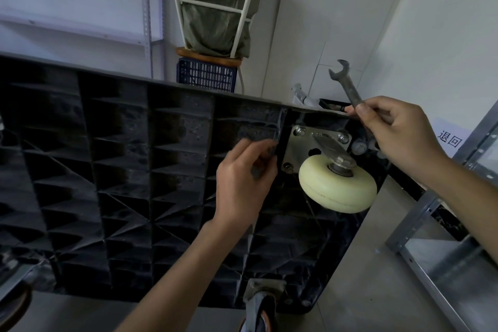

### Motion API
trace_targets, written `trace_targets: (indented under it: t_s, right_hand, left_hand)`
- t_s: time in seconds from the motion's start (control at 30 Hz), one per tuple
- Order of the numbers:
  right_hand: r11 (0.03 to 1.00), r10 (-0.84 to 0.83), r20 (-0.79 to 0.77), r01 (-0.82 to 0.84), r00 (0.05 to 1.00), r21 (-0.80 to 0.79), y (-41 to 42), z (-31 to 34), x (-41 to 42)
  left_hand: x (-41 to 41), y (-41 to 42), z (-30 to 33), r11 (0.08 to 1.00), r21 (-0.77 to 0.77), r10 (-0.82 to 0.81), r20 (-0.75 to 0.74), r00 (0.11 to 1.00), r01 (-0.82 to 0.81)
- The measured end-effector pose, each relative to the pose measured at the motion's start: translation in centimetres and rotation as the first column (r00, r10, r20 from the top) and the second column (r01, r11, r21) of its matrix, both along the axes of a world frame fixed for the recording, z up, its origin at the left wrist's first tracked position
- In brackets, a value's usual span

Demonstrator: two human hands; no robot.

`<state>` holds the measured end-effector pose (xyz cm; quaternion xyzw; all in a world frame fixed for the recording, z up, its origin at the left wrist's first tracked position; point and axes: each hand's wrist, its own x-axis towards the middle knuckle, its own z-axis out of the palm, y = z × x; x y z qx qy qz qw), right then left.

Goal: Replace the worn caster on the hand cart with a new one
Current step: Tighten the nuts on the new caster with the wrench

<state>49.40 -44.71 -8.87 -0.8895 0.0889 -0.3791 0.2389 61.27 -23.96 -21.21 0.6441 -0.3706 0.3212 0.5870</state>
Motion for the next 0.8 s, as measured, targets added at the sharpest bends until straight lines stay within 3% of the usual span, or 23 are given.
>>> trace_targets:
  t_s: [0.2, 0.4, 0.67, 0.8]
  right_hand:
    - [0.989, 0.14, -0.011, -0.14, 0.99, -0.055, 3.8, 0.2, -0.6]
    - [0.972, 0.208, -0.056, -0.212, 0.977, -0.097, 7.0, 0.6, -0.2]
    - [0.957, 0.26, -0.089, -0.269, 0.961, -0.106, 8.8, 1.9, 0.1]
    - [0.979, 0.151, -0.105, -0.163, 0.983, -0.12, 7.2, 2.3, 0.1]
  left_hand:
    - [-2.0, 1.0, 5.7, 0.977, -0.166, -0.151, -0.117, 0.982, 0.131]
    - [-3.2, 0.4, 7.4, 0.909, -0.285, -0.382, -0.281, 0.88, 0.304]
    - [-3.2, 1.4, 8.4, 0.833, -0.438, -0.481, -0.274, 0.833, 0.337]
    - [-2.3, 3.0, 8.1, 0.837, -0.427, -0.472, -0.248, 0.846, 0.342]
